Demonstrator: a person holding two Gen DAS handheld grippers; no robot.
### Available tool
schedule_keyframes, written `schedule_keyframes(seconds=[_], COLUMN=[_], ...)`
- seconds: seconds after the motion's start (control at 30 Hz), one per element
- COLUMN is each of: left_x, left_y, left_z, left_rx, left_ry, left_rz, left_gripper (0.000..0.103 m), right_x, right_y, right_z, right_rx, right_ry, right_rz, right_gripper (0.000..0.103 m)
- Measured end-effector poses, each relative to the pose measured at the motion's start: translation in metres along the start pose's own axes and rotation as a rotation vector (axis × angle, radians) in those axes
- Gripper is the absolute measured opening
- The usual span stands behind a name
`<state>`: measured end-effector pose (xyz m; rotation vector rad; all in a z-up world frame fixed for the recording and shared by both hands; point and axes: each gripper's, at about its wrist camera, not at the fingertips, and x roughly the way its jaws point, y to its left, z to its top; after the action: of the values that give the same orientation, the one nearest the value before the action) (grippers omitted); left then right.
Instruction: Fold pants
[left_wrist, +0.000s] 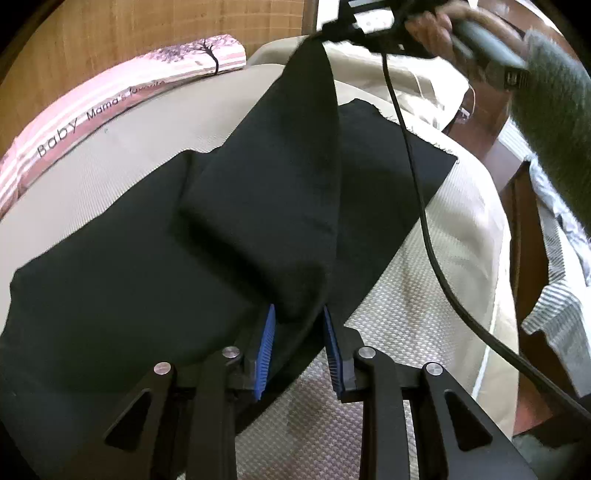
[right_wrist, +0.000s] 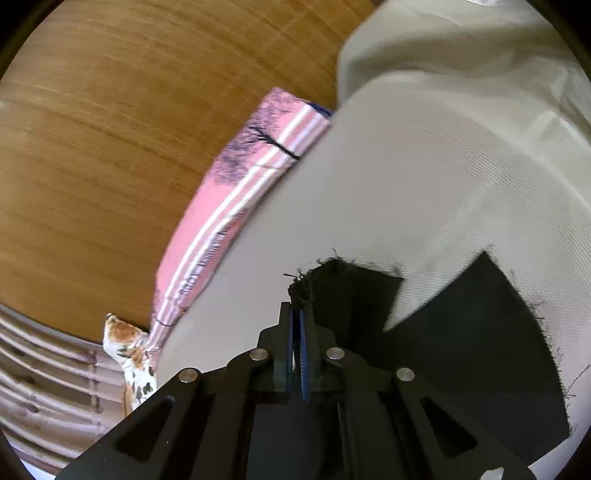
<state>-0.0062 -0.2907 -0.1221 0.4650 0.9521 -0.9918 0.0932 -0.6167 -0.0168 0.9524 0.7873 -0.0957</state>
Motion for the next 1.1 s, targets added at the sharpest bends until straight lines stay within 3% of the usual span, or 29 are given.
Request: schedule_keyframes(seconds=[0.17, 0.3, 0.63, 0.73, 0.9, 1.1], left_x=[0.0, -0.006, -0.057, -0.066, -0.057, -0.028], left_y=[0.0, 0.007, 0.029, 0.029, 0.014, -0.004], left_z=[0.0, 0.0, 0.011, 0.016, 0.015, 0.002], left_rx=[0.004, -0.023, -0.119, -0.111, -0.017, 0.092], left_ry=[-0.015, -0.038, -0.227, -0.258, -0.226, -0.136], left_rz=[0.001, -0.001, -0.001, -0.014, 0.004, 0.008], left_gripper=[0.027, 0.015, 0.008, 0.009, 0.009, 0.009], right_x=[-0.009, -0.016, -0.031, -0.047, -0.077, -0.102], right_y=[0.03, 0.053, 0.128, 0.133, 0.088, -0.039], right_z=[0.001, 0.001, 0.012, 0.014, 0.001, -0.049], right_rx=[-0.021, -0.053, -0.132, -0.141, -0.097, 0.083], right_ry=[-0.013, -0.019, -0.074, -0.107, -0.166, -0.2], right_rz=[0.058, 0.096, 0.26, 0.295, 0.234, 0.018], right_gripper=[0.004, 0.004, 0.004, 0.004, 0.004, 0.003])
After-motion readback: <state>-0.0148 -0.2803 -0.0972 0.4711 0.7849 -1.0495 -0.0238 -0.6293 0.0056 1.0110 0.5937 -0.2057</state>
